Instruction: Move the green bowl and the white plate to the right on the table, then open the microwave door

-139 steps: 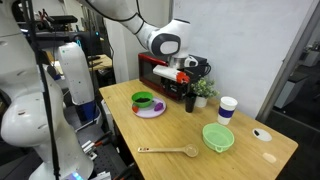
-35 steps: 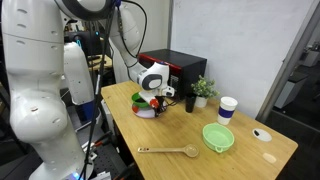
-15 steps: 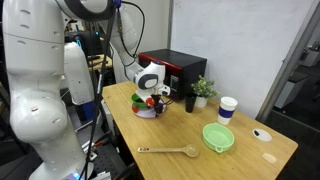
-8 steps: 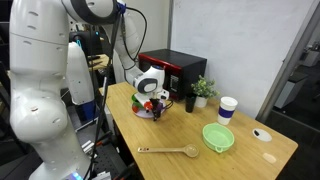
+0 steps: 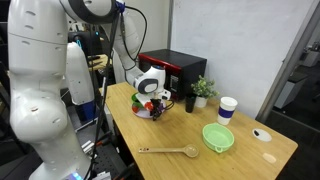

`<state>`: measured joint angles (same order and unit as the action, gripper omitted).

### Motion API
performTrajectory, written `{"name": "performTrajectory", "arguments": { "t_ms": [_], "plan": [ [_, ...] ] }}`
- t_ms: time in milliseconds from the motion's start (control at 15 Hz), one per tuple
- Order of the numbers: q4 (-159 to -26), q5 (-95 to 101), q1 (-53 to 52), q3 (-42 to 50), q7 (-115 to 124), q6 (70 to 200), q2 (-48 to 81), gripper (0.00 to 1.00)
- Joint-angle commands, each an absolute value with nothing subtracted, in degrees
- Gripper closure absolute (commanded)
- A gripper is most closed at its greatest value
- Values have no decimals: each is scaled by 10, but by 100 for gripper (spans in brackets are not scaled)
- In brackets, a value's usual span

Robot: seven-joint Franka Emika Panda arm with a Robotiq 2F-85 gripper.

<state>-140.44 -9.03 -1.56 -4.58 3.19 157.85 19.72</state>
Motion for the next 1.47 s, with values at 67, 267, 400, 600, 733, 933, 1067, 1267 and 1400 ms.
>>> {"name": "performTrajectory", "arguments": {
  "t_ms": [67,267,400,600,733,933,1067,1267,1400],
  "plan": [
    [-1415,-74,-27,-34,47,1606,195,95],
    [-1417,-68,-28,-30,50,1619,190,100],
    [-1417,-65,-19,-30,37,1618,188,99],
    [-1415,-67,-3,-29,14,1609,188,100],
    [-1415,-64,6,-22,-1,1608,191,99],
    [-1409,-77,42,-25,-56,1597,198,99],
    [-1403,-86,78,-32,-116,1589,203,99],
    [-1389,-89,125,-30,-193,1577,212,99],
    [-1380,-86,148,-26,-225,1575,219,99]
  ]
}}
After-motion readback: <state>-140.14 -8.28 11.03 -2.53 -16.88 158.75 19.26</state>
